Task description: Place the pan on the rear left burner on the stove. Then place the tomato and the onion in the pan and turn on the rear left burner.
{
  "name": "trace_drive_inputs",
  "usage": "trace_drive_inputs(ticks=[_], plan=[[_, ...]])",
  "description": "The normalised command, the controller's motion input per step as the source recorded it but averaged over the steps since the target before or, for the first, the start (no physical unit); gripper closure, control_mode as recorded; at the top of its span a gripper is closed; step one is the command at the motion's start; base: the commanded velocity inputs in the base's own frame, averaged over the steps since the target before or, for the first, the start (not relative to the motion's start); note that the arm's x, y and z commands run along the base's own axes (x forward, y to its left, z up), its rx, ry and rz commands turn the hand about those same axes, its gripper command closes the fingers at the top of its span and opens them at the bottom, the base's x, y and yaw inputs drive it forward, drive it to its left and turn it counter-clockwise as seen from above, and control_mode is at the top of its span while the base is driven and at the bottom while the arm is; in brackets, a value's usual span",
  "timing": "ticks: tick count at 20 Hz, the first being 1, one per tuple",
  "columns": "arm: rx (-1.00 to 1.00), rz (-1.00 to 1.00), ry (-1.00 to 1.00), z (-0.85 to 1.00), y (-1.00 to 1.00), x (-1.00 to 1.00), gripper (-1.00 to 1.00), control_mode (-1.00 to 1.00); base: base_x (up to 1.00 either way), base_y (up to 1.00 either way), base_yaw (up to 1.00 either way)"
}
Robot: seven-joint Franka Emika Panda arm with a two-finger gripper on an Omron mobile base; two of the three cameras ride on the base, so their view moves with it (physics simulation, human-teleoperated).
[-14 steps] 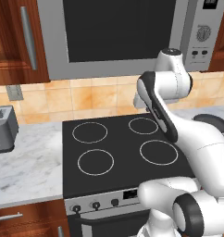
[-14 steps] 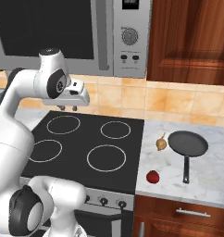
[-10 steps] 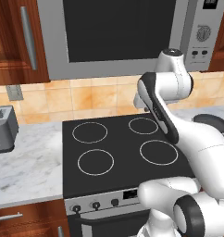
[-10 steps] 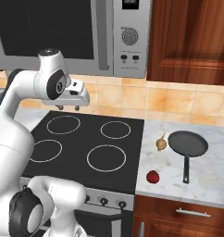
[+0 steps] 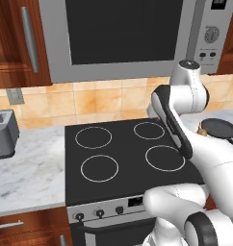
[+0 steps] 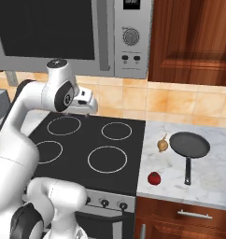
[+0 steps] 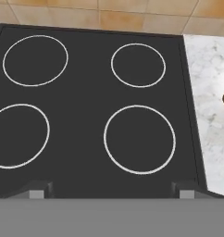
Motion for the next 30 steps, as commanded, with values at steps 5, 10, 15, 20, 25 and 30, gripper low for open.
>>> trace_drive_inputs(ticks=[5,10,15,20,25,30], plan=[[0.00,-0.05,0.02,-0.08,-0.46,0.00,-1.00,-1.00,0.00,0.00,0.00],[0.00,-0.06,0.04,-0.10,-0.45,0.00,-1.00,-1.00,0.00,0.00,0.00],[0.00,-0.07,0.04,-0.14,-0.44,0.00,-1.00,-1.00,0.00,0.00,0.00],[0.00,-0.07,0.04,-0.20,-0.41,0.00,-1.00,-1.00,0.00,0.00,0.00],[0.00,-0.07,0.04,-0.18,-0.43,0.00,-1.00,-1.00,0.00,0.00,0.00],[0.00,-0.06,0.02,-0.13,-0.48,0.00,-1.00,-1.00,0.00,0.00,0.00]])
